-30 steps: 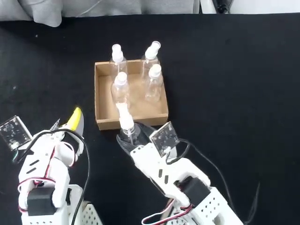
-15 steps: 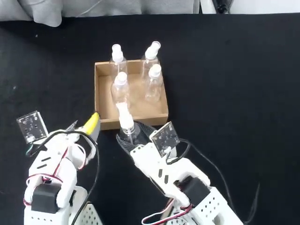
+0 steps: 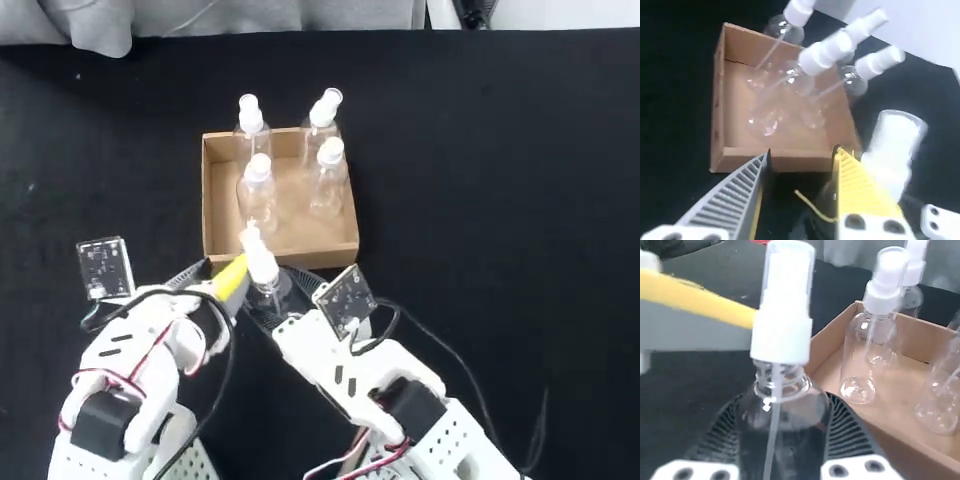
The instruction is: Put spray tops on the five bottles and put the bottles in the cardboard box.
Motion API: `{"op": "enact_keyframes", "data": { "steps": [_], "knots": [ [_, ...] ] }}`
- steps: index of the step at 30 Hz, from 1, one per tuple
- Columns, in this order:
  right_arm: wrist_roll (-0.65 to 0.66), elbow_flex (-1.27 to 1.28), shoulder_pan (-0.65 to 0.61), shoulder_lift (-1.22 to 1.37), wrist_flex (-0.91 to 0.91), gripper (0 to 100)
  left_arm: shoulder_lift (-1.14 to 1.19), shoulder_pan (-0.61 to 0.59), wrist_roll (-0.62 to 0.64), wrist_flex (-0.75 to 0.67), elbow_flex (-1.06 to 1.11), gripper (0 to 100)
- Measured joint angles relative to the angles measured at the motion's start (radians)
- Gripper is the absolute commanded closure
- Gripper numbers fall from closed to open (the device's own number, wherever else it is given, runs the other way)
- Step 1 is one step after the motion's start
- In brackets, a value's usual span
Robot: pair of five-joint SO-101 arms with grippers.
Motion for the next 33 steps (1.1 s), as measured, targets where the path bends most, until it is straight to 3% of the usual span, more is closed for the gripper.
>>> {"op": "enact_keyframes", "data": {
  "steps": [6, 18, 33],
  "knots": [
    [0.0, 0.0, 0.0, 0.0, 0.0, 98.5, -0.002, 0.084, 0.0, 0.0, -0.002, 81],
    [0.0, 0.0, 0.0, 0.0, 0.0, 98.6, -0.008, 0.098, 0.0, 0.0, -0.002, 81],
    [0.0, 0.0, -0.006, 0.0, 0.002, 98.6, -0.006, -0.186, -0.002, 0.0, 0.0, 81]
  ]
}}
